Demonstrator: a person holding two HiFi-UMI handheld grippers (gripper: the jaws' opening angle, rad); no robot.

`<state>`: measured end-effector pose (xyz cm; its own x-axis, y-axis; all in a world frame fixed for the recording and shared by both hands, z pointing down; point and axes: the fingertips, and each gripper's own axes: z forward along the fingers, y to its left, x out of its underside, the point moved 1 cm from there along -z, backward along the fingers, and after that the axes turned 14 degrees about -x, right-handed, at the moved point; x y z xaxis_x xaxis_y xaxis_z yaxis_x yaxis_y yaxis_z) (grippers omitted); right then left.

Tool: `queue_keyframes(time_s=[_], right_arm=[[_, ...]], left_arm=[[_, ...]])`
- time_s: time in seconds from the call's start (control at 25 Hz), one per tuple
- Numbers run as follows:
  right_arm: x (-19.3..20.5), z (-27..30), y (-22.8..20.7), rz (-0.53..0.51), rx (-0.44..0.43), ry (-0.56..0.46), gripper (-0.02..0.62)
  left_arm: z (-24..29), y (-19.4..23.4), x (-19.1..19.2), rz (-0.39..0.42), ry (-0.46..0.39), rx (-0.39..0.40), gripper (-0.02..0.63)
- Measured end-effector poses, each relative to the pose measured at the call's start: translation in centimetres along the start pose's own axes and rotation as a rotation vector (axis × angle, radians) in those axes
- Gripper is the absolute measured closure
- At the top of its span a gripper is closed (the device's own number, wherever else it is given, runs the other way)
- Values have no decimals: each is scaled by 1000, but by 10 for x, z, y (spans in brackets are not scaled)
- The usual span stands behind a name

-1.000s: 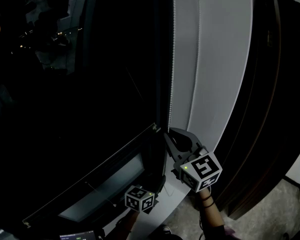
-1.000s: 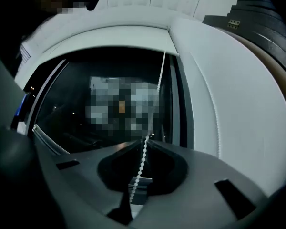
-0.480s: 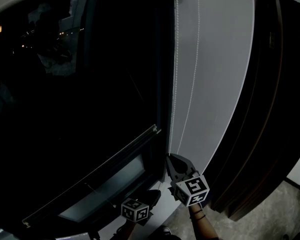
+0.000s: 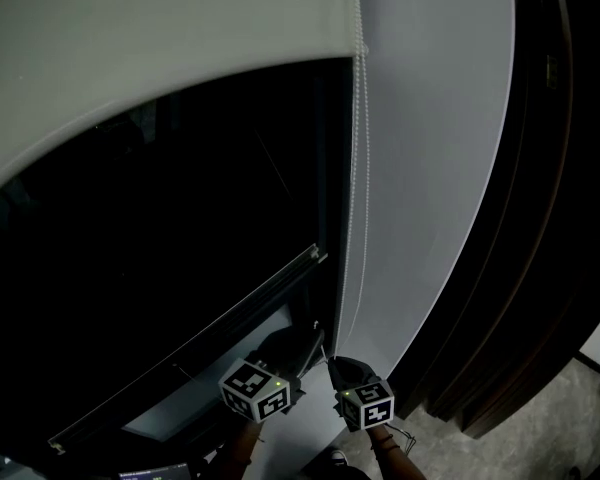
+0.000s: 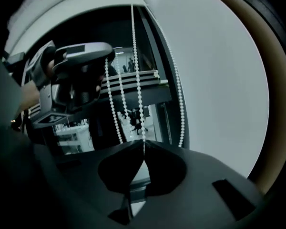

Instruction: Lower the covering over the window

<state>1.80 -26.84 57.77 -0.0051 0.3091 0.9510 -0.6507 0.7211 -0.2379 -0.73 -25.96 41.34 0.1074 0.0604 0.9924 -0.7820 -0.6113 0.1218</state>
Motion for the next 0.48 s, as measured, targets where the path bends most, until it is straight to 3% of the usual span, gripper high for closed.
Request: queue_keyframes(time_s=[0.16, 0.24, 0.48], right_arm=[[0, 3, 8, 16, -5, 0, 581], [1, 1, 4, -2, 16, 3, 581], [1, -19, -27, 14, 102, -17, 581]], left_arm=[[19, -23, 2, 274, 126, 48, 555], [19, -22, 9, 332, 161, 39, 557], [-2, 9, 60, 189, 397, -71, 555]])
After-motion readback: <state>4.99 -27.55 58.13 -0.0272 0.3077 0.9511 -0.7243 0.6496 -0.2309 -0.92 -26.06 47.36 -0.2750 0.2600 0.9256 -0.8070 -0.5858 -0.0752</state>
